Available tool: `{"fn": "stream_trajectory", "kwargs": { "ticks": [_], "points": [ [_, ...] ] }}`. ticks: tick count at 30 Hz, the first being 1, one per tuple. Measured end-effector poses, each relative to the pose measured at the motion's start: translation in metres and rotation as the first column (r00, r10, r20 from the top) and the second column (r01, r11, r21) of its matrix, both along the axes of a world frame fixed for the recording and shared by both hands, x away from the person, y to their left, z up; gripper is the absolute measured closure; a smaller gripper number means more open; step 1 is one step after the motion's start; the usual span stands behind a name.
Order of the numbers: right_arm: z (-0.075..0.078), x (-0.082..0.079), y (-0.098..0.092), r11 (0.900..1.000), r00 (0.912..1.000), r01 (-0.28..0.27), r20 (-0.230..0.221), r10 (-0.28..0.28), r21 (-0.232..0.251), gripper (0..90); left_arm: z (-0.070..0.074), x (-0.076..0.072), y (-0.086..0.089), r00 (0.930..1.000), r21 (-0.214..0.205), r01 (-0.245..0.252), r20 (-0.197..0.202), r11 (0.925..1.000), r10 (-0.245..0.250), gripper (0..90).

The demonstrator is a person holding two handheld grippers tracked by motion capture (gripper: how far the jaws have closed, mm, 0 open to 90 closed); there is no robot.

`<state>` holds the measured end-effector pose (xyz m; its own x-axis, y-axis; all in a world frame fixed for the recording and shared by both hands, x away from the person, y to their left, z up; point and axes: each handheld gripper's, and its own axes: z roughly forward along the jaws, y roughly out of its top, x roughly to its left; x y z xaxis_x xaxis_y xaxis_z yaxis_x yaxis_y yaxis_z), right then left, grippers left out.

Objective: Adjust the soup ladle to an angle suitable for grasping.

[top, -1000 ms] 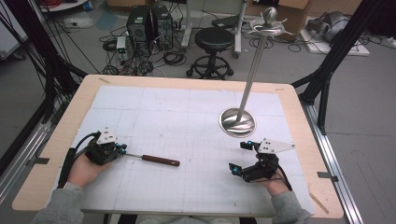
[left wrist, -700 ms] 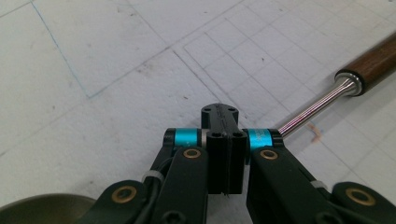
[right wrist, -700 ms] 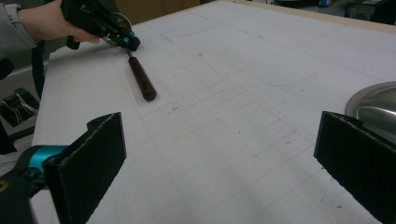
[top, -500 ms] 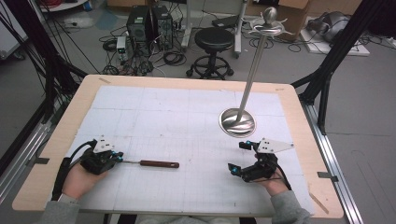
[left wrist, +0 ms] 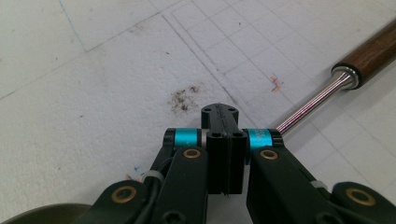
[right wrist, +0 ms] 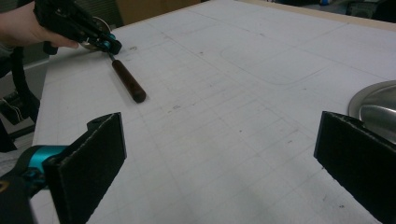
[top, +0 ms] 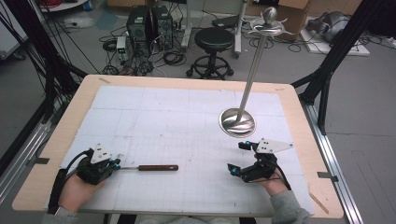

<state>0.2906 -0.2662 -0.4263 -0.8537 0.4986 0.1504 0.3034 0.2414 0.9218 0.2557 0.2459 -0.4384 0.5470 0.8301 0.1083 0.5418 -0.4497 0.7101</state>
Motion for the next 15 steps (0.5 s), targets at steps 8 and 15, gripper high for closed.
{"fn": "stream_trajectory", "kwargs": {
  "ticks": [8, 15],
  "points": [
    [0.0, 0.0, 0.001, 1.0, 1.0, -0.002, -0.01, 0.002, 0.002, 1.3, 0.006, -0.002, 0.003, 0.9969, -0.052, -0.022, 0.074, 0.9984, 0.026, 89.6],
    [0.0, 0.001, 0.0, 1.0, 1.0, -0.002, -0.005, 0.002, 0.003, 1.3, 0.015, -0.014, -0.022, 0.9815, -0.177, 0.172, 0.115, 0.969, -0.153, 89.6]
  ]
}}
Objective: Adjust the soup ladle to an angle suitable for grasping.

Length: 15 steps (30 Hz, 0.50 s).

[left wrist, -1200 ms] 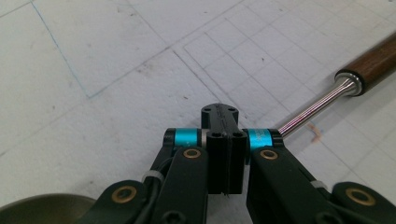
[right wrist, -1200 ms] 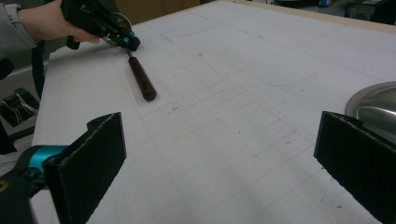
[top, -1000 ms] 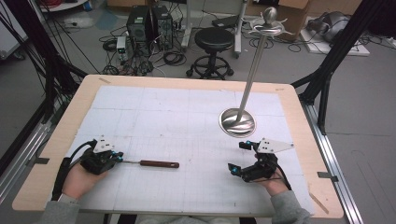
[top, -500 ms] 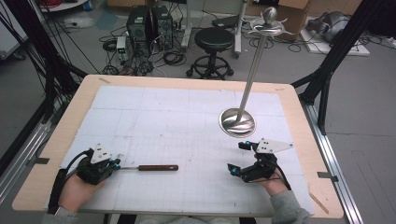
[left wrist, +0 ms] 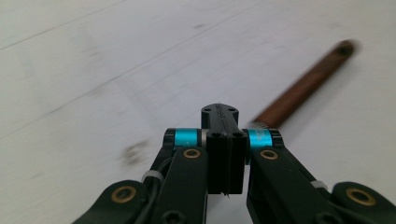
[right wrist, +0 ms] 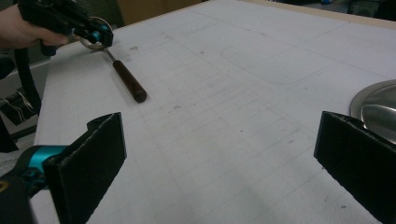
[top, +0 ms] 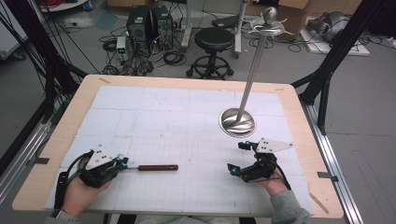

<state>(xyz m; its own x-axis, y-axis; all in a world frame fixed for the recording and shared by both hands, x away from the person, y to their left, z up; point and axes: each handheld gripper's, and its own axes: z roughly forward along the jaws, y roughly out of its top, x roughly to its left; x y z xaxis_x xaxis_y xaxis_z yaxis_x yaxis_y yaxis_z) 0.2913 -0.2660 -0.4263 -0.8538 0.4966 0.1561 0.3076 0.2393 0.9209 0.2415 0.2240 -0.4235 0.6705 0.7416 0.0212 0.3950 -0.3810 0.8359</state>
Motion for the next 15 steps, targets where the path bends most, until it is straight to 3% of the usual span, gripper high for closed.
{"fn": "stream_trajectory", "kwargs": {
  "ticks": [2, 7, 15],
  "points": [
    [0.0, -0.001, 0.0, 1.0, 1.0, 0.0, -0.004, 0.0, 0.002, 1.3, 0.0, -0.003, -0.013, 0.9979, -0.033, 0.065, -0.007, 0.9974, -0.065, 89.6],
    [0.0, -0.001, 0.0, 1.0, 1.0, -0.004, -0.004, 0.004, -0.002, 1.3, -0.003, -0.004, -0.024, 0.9906, -0.022, 0.136, -0.013, 0.9905, -0.136, 89.6],
    [0.0, -0.001, 0.0, 0.9999, 0.9999, -0.011, -0.01, 0.011, 0.0, 1.3, -0.01, 0.001, -0.033, 0.9834, 0.019, 0.178, -0.036, 0.9838, -0.178, 89.6]
  ]
}}
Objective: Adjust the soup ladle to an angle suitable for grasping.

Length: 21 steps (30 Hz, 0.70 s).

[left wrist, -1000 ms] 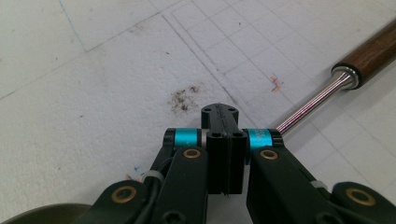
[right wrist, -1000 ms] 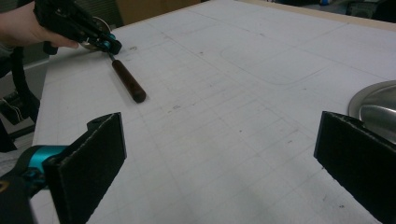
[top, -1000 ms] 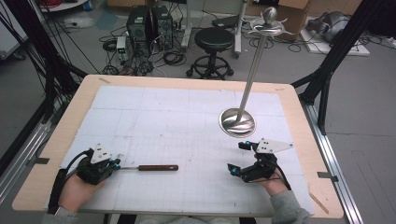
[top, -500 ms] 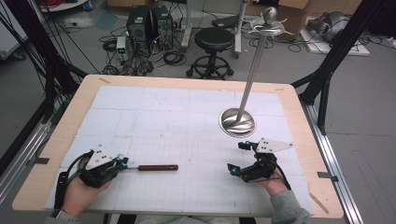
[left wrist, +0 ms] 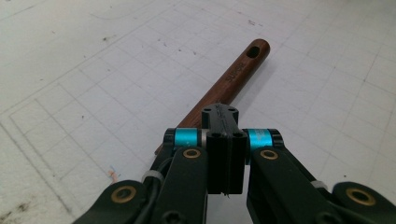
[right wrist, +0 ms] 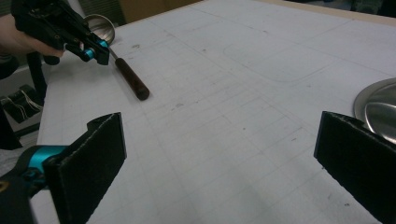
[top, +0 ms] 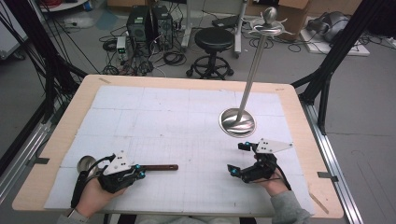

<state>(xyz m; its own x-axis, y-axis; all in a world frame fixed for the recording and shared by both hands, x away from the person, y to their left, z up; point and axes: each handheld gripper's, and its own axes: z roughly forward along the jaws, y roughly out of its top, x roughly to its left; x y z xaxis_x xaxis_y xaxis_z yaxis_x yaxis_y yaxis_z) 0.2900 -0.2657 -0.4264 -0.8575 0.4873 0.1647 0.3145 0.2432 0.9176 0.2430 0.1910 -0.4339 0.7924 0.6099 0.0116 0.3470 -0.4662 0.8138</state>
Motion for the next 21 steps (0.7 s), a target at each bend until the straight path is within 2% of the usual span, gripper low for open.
{"fn": "stream_trajectory", "kwargs": {
  "ticks": [4, 7, 12, 16, 21],
  "points": [
    [0.0, -0.001, 0.0, 0.9999, 0.9998, -0.012, -0.012, 0.012, 0.001, 1.3, -0.005, 0.004, -0.007, 0.9996, 0.04, 0.03, -0.004, 0.9988, -0.029, 89.6],
    [0.0, -0.001, 0.0, 0.9999, 0.9998, -0.015, -0.011, 0.015, 0.001, 1.4, -0.007, 0.005, -0.009, 0.9994, 0.053, 0.036, 0.0, 0.9979, -0.036, 89.5],
    [-0.001, -0.001, 0.001, 0.9998, 0.9996, -0.018, -0.02, 0.018, -0.007, 1.3, -0.011, 0.014, -0.011, 0.9998, 0.079, 0.019, -0.005, 0.9967, -0.019, 89.6],
    [-0.001, 0.0, 0.0, 0.9998, 0.9997, -0.018, -0.017, 0.017, -0.008, 1.3, -0.013, 0.018, -0.014, 0.9997, 0.101, 0.002, 0.025, 0.9949, -0.005, 89.6],
    [-0.001, 0.0, 0.001, 0.9998, 0.9997, -0.017, -0.018, 0.017, -0.006, 1.3, -0.014, 0.022, -0.016, 0.9993, 0.101, -0.019, 0.034, 0.9947, 0.015, 89.5]
  ]
}}
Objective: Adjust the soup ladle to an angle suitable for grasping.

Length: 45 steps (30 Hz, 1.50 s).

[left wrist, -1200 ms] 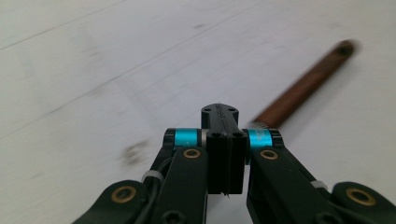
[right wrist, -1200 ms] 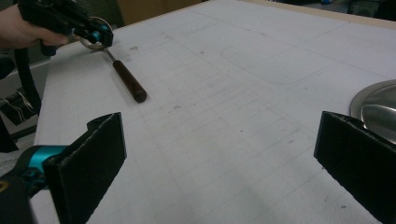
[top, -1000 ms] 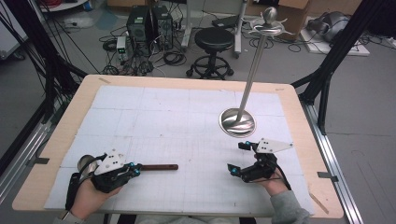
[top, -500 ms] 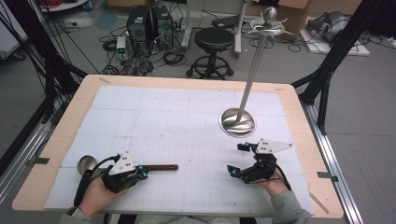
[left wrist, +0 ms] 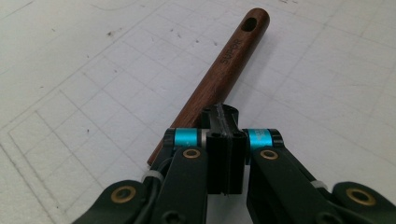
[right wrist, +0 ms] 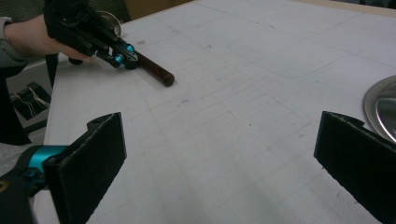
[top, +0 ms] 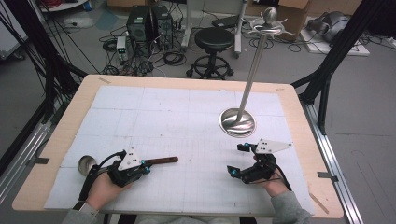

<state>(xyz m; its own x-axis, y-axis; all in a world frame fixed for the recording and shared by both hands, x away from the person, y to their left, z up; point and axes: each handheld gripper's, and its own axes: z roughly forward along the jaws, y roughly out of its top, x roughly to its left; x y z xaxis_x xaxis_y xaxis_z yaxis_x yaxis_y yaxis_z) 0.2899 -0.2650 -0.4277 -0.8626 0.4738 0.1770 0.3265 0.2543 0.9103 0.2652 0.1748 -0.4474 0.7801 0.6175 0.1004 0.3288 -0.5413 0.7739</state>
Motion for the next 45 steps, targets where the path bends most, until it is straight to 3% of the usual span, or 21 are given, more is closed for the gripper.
{"fn": "stream_trajectory", "kwargs": {
  "ticks": [15, 27, 31, 34, 40, 45],
  "points": [
    [-0.001, 0.001, 0.0, 1.0, 1.0, -0.002, 0.0, 0.002, -0.005, 1.3, -0.003, 0.025, -0.006, 0.9976, -0.037, -0.069, 0.002, 0.9969, 0.069, 89.5],
    [-0.001, 0.001, 0.0, 1.0, 1.0, -0.004, 0.001, 0.004, -0.004, 1.3, -0.003, 0.038, -0.007, 0.9947, -0.024, -0.102, 0.011, 0.9945, 0.102, 89.5],
    [-0.001, 0.001, 0.0, 1.0, 1.0, -0.002, -0.003, 0.002, -0.004, 1.3, -0.002, 0.036, -0.008, 0.9955, -0.012, -0.091, 0.027, 0.9958, 0.091, 89.5],
    [-0.001, 0.001, 0.0, 1.0, 1.0, -0.002, 0.001, 0.002, -0.006, 1.4, -0.001, 0.034, -0.006, 0.9963, -0.021, -0.084, 0.017, 0.9962, 0.085, 89.4],
    [0.0, 0.0, 0.0, 1.0, 1.0, -0.003, 0.0, 0.003, -0.006, 1.3, 0.012, 0.025, -0.002, 0.998, -0.123, -0.05, 0.034, 0.9911, 0.054, 86.4],
    [0.0, 0.0, 0.0, 1.0, 1.0, -0.002, 0.001, 0.002, -0.008, 1.3, 0.021, 0.014, 0.002, 0.999, -0.143, 0.018, 0.044, 0.9896, -0.011, 75.3]
  ]
}}
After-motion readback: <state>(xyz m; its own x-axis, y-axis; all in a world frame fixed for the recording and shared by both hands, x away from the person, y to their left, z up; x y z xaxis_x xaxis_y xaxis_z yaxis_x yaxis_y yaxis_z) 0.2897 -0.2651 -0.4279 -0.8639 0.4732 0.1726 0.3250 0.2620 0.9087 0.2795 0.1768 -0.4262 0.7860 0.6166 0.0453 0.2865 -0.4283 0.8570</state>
